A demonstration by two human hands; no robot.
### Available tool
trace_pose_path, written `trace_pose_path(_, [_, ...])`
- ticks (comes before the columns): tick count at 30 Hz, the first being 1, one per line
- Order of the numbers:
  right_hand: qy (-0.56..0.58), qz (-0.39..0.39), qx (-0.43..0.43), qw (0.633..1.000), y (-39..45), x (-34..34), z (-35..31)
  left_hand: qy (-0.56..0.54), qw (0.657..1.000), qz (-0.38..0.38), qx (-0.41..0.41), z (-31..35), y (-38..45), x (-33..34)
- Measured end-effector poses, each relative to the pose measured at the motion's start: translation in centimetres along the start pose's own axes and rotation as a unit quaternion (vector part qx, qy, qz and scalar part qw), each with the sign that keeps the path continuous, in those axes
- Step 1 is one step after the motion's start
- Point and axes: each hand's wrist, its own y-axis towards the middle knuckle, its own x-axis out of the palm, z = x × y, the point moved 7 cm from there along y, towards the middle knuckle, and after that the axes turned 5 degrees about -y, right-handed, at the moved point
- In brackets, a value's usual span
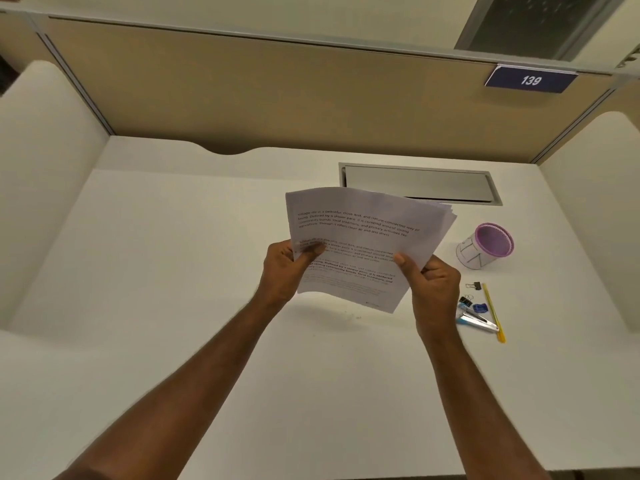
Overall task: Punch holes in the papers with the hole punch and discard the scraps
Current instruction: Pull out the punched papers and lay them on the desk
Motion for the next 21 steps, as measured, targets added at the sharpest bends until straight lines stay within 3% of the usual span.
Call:
trace_pose_path(5, [0.014,-0.014,0.020,1.000,-1.0,-0.2,1.3,0.005,1.000,0.016,-0.018,-1.0,-1.3,-0.5])
trace_pose_path(11, [0.028,-0.043,0.108,0.993,-2.9,0.9,4.6,0.030,0.997,0.000,-0.073,-3.5,-2.7,-0.6])
trace_pose_path(21, [0.042,-0.029,0.097,0.994,-3.9,0.0,4.5,0.030,0.998,-0.002,-0.050,-2.8,-3.8,-0.6])
